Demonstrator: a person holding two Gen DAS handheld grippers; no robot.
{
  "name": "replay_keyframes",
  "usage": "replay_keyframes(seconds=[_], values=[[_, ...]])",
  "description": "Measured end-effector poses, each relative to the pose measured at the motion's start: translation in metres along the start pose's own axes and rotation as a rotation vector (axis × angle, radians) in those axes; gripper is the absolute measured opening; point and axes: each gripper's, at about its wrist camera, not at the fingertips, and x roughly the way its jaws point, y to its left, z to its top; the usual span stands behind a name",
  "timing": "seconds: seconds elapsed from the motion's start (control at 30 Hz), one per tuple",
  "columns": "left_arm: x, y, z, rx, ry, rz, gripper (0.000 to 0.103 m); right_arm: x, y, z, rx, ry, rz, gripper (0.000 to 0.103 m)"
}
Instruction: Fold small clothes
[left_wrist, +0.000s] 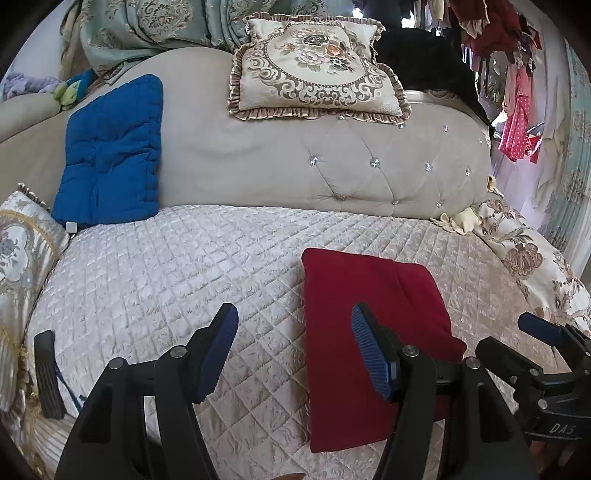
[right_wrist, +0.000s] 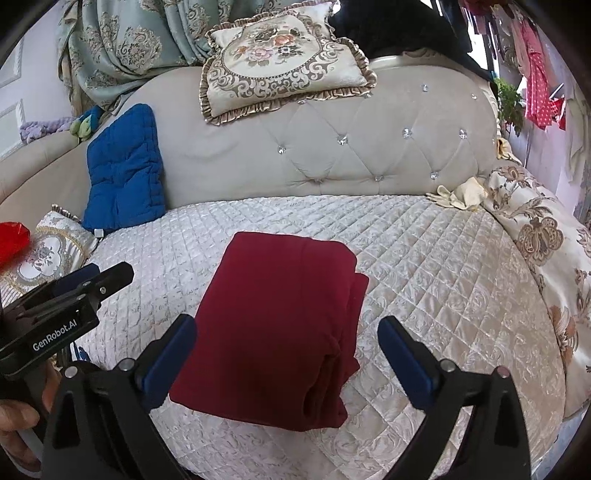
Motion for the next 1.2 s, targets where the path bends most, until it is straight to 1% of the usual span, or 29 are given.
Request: replay_keyframes(seconds=[0.3,1.2], values=[[0.001,-0.0025,-0.0015,0.007,0.004,0.002,0.043,0.0012,-0.0018,-0.0007,0.003,-0.001,-0.005,0.1],[0.0065,-0.0036,-0.0073,0.01,0.024,-0.001,0.043,0.0099,-0.0018,-0.0053,0.02,0.031,-0.006,0.1]])
